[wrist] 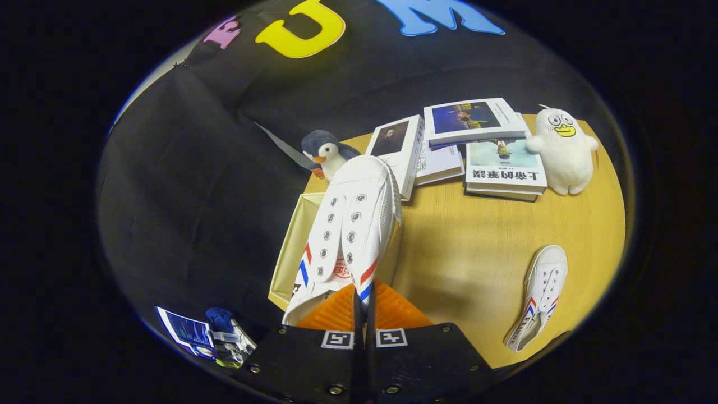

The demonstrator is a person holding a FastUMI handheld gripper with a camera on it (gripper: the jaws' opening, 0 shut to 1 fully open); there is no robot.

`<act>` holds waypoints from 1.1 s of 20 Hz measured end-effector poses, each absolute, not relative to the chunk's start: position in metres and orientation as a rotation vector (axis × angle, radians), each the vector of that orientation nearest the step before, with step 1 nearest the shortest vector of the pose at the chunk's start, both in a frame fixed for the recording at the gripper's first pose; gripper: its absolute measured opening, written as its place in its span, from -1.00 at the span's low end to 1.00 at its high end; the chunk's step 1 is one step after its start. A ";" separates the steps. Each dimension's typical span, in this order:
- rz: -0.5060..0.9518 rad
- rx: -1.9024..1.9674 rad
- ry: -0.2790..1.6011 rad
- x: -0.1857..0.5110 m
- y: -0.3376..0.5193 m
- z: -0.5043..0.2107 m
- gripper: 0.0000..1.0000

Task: Open the storage box then place both shoes into the box .Put the left shoe in first, then the right shoe, with the right side of both shoes facing outward in a uniform manner.

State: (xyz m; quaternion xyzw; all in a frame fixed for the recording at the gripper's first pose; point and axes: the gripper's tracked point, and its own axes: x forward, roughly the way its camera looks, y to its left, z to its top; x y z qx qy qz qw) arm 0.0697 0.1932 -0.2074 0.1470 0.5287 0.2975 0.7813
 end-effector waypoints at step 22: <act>0.693 0.090 1.320 0.064 0.361 -0.288 -0.99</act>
